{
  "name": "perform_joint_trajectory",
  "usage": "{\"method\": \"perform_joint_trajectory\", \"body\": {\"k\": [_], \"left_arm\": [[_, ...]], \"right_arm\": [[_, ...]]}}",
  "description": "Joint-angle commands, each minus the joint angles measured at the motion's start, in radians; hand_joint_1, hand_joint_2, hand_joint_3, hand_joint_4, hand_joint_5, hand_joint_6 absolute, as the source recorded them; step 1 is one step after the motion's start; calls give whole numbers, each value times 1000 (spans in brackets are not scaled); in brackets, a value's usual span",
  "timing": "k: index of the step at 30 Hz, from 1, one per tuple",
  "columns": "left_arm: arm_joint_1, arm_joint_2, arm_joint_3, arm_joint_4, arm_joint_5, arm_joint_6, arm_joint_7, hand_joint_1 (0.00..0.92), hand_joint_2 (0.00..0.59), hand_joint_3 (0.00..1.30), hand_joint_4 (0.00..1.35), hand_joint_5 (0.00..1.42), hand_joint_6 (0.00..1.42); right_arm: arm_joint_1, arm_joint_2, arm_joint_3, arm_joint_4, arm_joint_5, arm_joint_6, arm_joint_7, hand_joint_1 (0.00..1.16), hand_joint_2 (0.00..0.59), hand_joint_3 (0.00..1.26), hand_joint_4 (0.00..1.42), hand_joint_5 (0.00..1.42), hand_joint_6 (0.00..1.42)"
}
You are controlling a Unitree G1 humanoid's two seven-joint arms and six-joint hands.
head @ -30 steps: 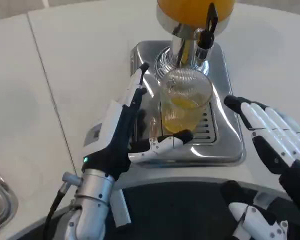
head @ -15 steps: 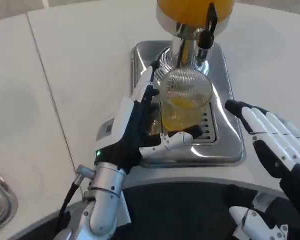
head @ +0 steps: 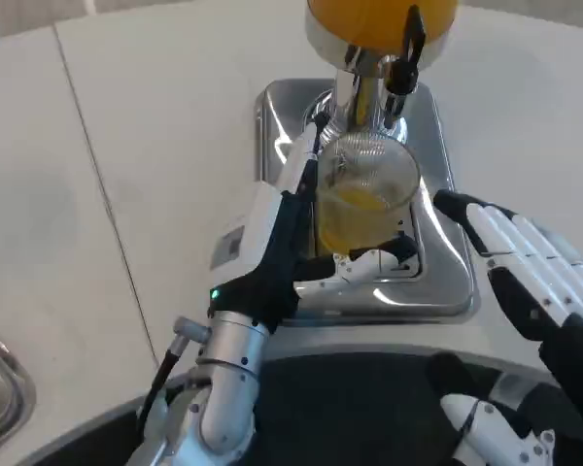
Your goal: Grasp the cup under the faucet to collect the drink, then remove the cup.
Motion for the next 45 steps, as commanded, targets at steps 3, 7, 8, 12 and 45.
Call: {"method": "perform_joint_trajectory", "body": {"k": [3, 7, 8, 12, 45], "left_arm": [[-26, -17, -39, 23, 48, 16, 56, 415, 51, 5, 53, 306, 283], [-30, -27, -61, 22, 82, 55, 91, 426, 61, 50, 108, 343, 308], [-30, -28, -65, 20, 89, 65, 102, 436, 63, 69, 126, 367, 336], [-25, -43, -74, 13, 106, 104, 153, 459, 66, 165, 231, 548, 619], [-7, -144, -45, -94, 38, 185, 248, 598, 27, 1132, 1251, 1424, 1424]], "right_arm": [[-21, 28, 3, -13, -16, 25, 31, 216, 482, 0, 0, 0, 0], [-34, 40, 7, -13, -15, 45, 45, 216, 482, 0, 0, 0, 0], [-38, 43, 6, -13, -15, 47, 48, 216, 482, 0, 0, 0, 0], [-46, 54, -2, -13, -13, 52, 60, 216, 482, 0, 0, 0, 0], [-138, 61, -54, -13, -50, 158, 134, 219, 491, 0, 0, 0, 1]]}}
